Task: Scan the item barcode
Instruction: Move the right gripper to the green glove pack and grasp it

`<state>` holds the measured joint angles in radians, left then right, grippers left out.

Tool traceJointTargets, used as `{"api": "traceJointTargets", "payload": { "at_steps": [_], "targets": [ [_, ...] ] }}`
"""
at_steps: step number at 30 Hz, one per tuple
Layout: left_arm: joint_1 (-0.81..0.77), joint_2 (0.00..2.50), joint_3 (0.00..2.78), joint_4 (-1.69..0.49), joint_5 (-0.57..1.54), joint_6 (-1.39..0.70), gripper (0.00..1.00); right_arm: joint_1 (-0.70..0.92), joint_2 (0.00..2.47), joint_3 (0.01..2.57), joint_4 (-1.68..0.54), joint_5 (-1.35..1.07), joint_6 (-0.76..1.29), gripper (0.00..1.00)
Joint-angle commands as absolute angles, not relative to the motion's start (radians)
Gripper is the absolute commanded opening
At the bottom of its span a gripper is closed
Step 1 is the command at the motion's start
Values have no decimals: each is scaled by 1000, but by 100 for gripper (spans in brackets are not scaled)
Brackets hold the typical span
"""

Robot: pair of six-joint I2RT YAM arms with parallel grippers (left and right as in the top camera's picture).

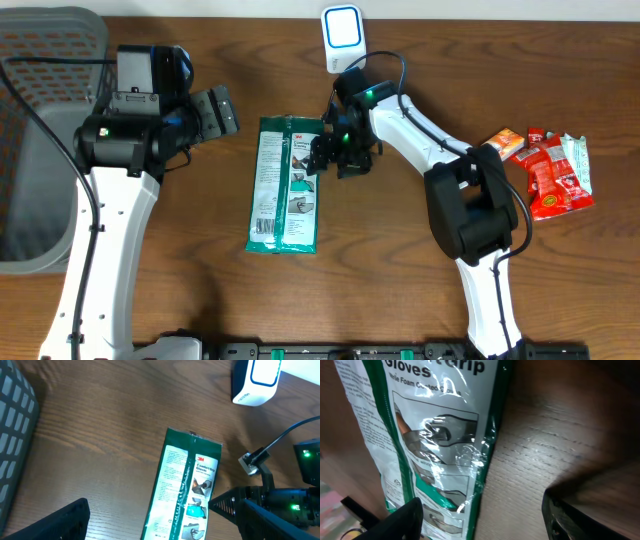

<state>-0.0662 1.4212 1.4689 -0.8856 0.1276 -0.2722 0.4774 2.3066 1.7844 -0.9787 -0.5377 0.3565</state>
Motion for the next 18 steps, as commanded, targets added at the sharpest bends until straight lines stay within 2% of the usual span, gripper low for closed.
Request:
{"api": "traceJointTargets", "payload": {
  "at_steps": [1,12,18],
  "targets": [
    [-62,1420,1472,-886,122,-263,93,510,2284,1769,-970,-512,388,73],
    [-64,1422,1469,-1023,173,-267,93,530,2284,1769,-968,-484,306,75],
    [-94,1435,1364,-1071,172,-263,93,539,2284,1769,-961,-483,286,77]
  ]
}}
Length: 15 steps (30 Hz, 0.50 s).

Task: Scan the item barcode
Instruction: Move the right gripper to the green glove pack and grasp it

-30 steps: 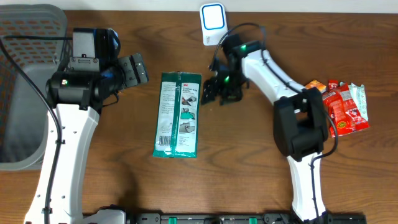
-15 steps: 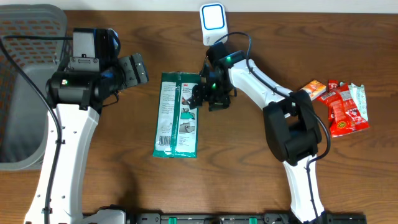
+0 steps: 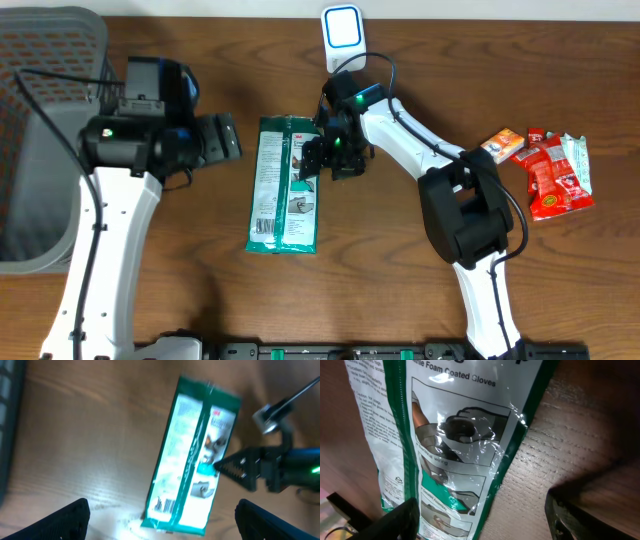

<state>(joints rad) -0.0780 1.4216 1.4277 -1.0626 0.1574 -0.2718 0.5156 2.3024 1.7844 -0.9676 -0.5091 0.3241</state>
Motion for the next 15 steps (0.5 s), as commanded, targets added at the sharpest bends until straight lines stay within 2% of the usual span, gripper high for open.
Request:
{"api": "traceJointTargets", "payload": {
  "at_steps": [1,3,4,6,8,11,15],
  "targets": [
    [-98,1435,1340,-1066,172,-263,93,539,2284,1769,-961,-483,279,77],
    [-103,1437,1298,-1056,172,-263,92,540,2284,1769,-962,-484,279,77],
    [-104,1437,1274,-1044,172,-263,83,540,2284,1769,-963,-484,279,77],
    [-104,1437,1229,-1011,172,-263,56,541,2284,1769,-970,-487,279,77],
    [-104,1437,1171,-949,173,-266,43,543,2284,1769,-982,-505,279,77],
    [-105,1438,1074,-831,200,-271,37,541,2284,1769,-1005,-562,237,77],
    [-105,1438,967,-672,252,-271,22,520,2283,1769,-1048,-725,153,76]
  ]
}}
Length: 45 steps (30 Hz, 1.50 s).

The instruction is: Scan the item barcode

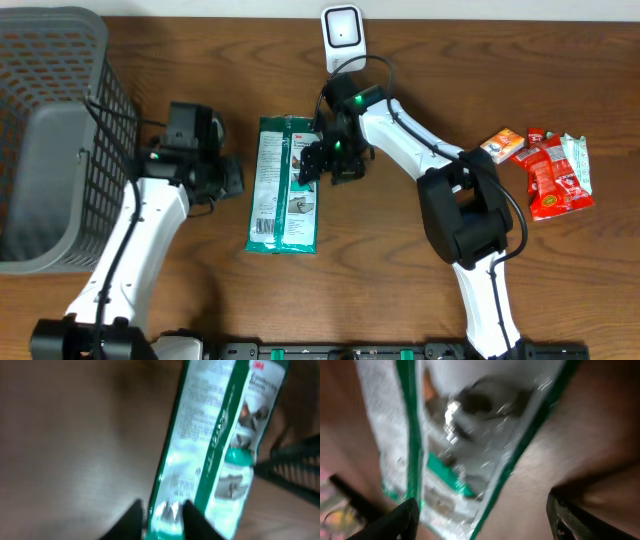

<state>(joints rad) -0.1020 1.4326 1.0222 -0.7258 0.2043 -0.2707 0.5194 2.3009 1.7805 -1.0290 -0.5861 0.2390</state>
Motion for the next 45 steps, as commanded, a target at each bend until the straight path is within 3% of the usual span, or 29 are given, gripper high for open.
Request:
{"api": "traceJointTargets", "payload": {
  "at_steps": [1,8,18,22,38,45],
  "targets": [
    [-104,1438,947,-637,252,-274,19,516,2283,1769,-1062,-745,139,76],
    [-107,1481,873,-476,251,-319,19,524,2283,1747,-1077,-734,107,76],
    [-133,1678,873,-376,251,-315,19,531,2283,1586,-908,-746,190,70],
    [-133,1742,873,-356,252,-320,20,532,2283,1561,-864,-746,190,63],
    [-176,1807,872,-403,314,-379,22,583,2283,1555,-757,-802,186,63],
    [-217,1807,872,-410,299,-379,22,619,2283,1555,-723,-785,186,55]
  ]
}}
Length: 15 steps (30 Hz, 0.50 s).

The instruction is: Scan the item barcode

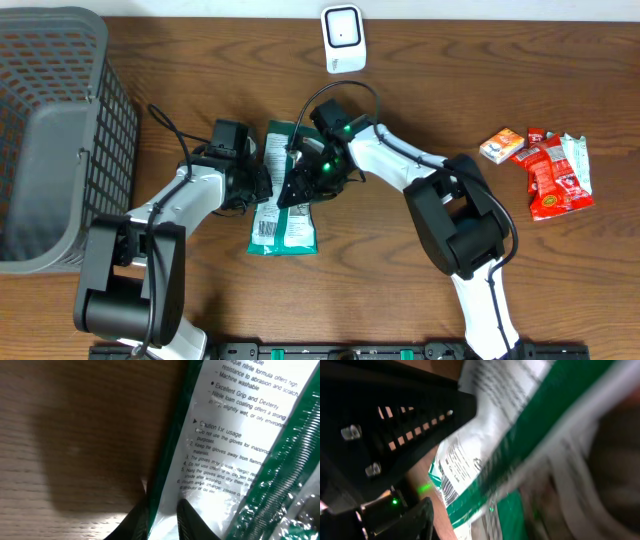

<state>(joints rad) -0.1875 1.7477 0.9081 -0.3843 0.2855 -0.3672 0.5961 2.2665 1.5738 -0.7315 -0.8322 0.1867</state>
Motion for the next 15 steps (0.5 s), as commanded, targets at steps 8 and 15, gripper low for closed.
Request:
{"api": "traceJointTargets", "payload": {
  "at_steps": [8,15],
  "targets": [
    [-220,1807,872,-410,295,-379,23,626,2283,1555,-732,-761,186,40],
    [-220,1806,872,-410,296,-379,26,645,2283,1555,-707,-760,154,18]
  ]
}}
